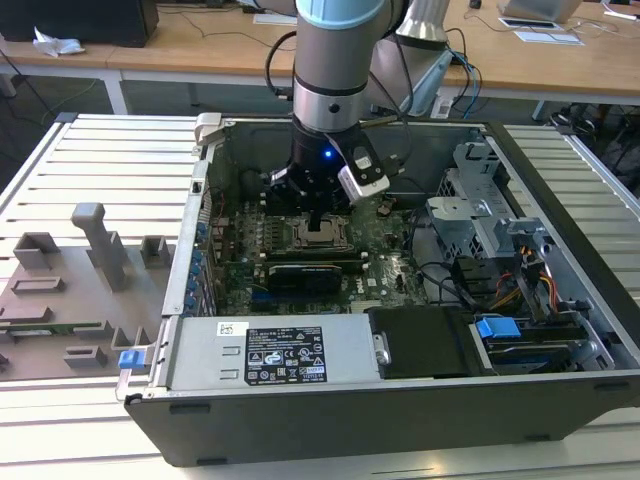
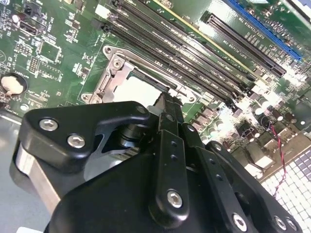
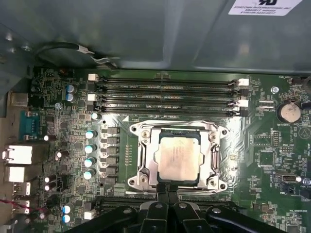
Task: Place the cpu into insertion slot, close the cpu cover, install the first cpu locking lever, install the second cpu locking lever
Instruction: 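Install the second cpu locking lever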
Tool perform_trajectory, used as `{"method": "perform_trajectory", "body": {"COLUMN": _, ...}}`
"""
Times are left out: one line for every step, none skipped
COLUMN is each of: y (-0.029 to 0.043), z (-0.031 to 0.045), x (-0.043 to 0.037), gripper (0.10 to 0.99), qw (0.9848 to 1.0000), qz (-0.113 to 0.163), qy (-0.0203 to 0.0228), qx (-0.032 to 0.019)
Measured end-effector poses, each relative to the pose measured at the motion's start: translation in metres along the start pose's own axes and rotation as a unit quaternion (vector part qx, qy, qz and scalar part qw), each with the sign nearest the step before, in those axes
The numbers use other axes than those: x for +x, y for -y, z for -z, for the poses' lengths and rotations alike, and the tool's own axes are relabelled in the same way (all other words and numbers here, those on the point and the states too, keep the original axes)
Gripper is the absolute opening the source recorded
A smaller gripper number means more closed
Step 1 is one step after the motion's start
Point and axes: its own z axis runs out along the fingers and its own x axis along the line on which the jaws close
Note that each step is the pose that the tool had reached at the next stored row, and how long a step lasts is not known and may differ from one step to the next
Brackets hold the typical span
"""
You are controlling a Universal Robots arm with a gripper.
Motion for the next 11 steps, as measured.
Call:
{"method": "perform_trajectory", "body": {"y": -0.0001, "z": 0.0014, "x": -0.0009, "gripper": 0.106, "qw": 1.0, "qz": 0.0, "qy": -0.0006, "qx": 0.0005}}
{"method": "perform_trajectory", "body": {"y": -0.0002, "z": 0.0031, "x": -0.0019, "gripper": 0.106, "qw": 1.0, "qz": 0.0, "qy": -0.0013, "qx": 0.0008}}
{"method": "perform_trajectory", "body": {"y": -0.0004, "z": 0.0044, "x": -0.0029, "gripper": 0.106, "qw": 1.0, "qz": 0.0, "qy": -0.002, "qx": 0.0011}}
{"method": "perform_trajectory", "body": {"y": -0.0004, "z": 0.0052, "x": -0.0035, "gripper": 0.106, "qw": 1.0, "qz": 0.0, "qy": -0.0024, "qx": 0.0012}}
{"method": "perform_trajectory", "body": {"y": -0.0005, "z": 0.006, "x": -0.0042, "gripper": 0.106, "qw": 1.0, "qz": 0.0, "qy": -0.003, "qx": 0.0014}}
{"method": "perform_trajectory", "body": {"y": -0.0007, "z": 0.0069, "x": -0.005, "gripper": 0.106, "qw": 1.0, "qz": 0.0, "qy": -0.0035, "qx": 0.0016}}
{"method": "perform_trajectory", "body": {"y": -0.0008, "z": 0.0079, "x": -0.0058, "gripper": 0.106, "qw": 1.0, "qz": 0.0, "qy": -0.0041, "qx": 0.0017}}
{"method": "perform_trajectory", "body": {"y": -0.0008, "z": 0.0088, "x": -0.0063, "gripper": 0.106, "qw": 1.0, "qz": 0.0, "qy": -0.0045, "qx": 0.0018}}
{"method": "perform_trajectory", "body": {"y": -0.0009, "z": 0.0099, "x": -0.0069, "gripper": 0.106, "qw": 1.0, "qz": 0.0, "qy": -0.0048, "qx": 0.0019}}
{"method": "perform_trajectory", "body": {"y": -0.001, "z": 0.0115, "x": -0.0075, "gripper": 0.106, "qw": 1.0, "qz": 0.0, "qy": -0.0053, "qx": 0.002}}
{"method": "perform_trajectory", "body": {"y": -0.001, "z": 0.013, "x": -0.008, "gripper": 0.106, "qw": 1.0, "qz": 0.0, "qy": -0.0056, "qx": 0.0022}}
